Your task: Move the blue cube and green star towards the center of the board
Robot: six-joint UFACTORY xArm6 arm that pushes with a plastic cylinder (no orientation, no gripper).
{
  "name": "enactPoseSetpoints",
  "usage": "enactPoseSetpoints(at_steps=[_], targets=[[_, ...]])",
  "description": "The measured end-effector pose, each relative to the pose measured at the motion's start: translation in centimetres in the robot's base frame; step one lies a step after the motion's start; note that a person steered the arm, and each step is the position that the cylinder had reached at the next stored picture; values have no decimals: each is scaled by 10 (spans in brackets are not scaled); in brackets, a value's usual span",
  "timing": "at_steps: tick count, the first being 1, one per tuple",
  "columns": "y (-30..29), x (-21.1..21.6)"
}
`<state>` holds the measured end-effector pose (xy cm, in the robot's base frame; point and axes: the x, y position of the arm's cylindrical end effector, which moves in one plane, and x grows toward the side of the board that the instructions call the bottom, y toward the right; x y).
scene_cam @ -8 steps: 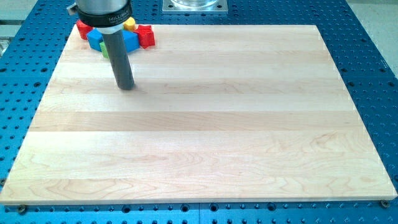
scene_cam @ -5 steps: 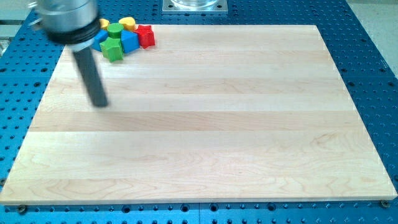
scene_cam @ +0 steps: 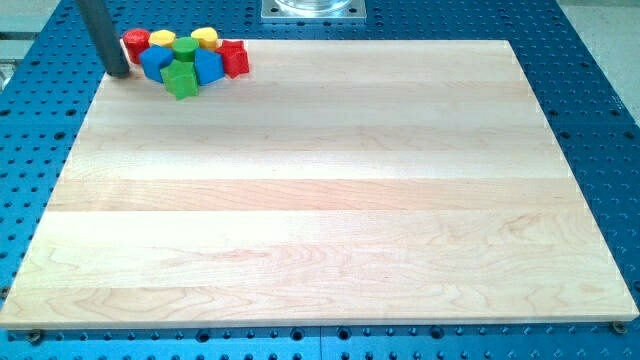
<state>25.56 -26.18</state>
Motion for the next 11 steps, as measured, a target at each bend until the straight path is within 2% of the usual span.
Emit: enactPoseSetpoints(at_steps=[2, 3, 4, 5, 8, 9, 11], targets=[[99, 2], [157, 39], [163, 102], [168, 106], [2, 90], [-5, 120], [195, 116]])
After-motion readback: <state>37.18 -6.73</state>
